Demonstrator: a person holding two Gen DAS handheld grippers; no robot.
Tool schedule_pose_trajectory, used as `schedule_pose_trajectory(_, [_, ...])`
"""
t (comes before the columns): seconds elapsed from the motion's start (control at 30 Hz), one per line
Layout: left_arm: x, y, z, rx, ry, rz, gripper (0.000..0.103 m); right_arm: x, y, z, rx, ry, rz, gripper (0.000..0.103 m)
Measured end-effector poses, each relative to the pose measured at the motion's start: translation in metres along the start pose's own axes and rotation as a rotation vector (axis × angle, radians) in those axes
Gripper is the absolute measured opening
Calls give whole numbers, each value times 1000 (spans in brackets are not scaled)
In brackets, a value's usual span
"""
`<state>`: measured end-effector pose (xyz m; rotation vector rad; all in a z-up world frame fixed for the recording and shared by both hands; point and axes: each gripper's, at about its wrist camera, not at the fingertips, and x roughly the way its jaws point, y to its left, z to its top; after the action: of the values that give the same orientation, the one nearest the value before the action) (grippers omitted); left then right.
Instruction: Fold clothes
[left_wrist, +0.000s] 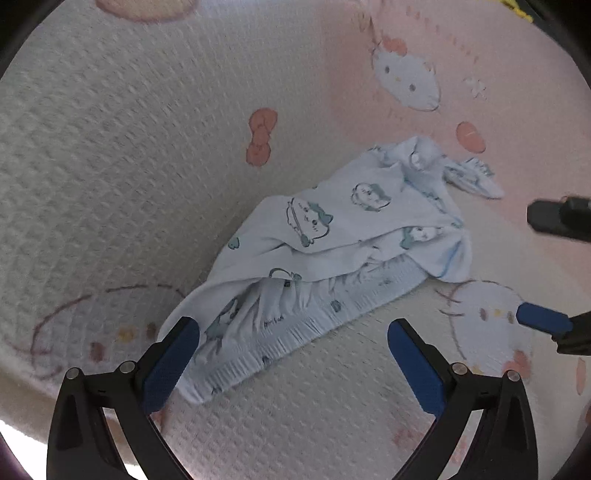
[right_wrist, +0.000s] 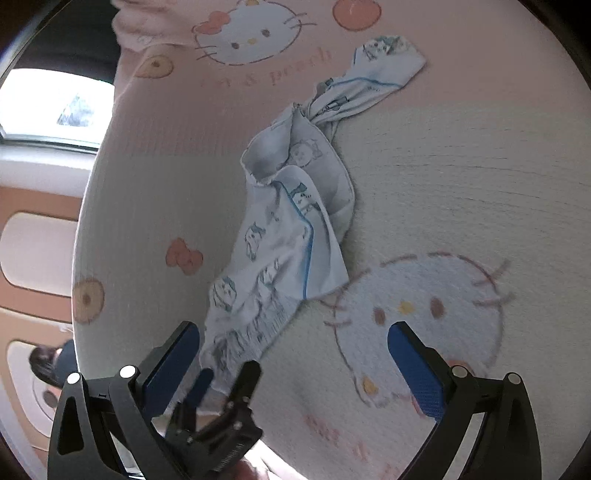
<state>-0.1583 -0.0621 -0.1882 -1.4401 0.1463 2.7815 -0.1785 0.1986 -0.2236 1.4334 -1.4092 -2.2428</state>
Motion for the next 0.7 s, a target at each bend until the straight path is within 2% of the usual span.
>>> schedule_pose_trajectory(0.17, [17, 2, 1, -75, 63, -55, 103, 28, 7, 18, -67, 36, -39, 102])
schedule_pose_trajectory(0.37, [23, 2, 1, -117, 72, -46, 103, 53, 21, 29, -153, 17, -84, 102])
schedule_pose_trajectory(0.57, [24, -5, 1, -113, 81, -41, 103, 78, 47, 31, -318, -2, -242, 102])
schedule_pose_trajectory(0.7, [21, -5, 0, -115, 82, -68, 103, 92, 61, 31, -398, -3, -335, 100])
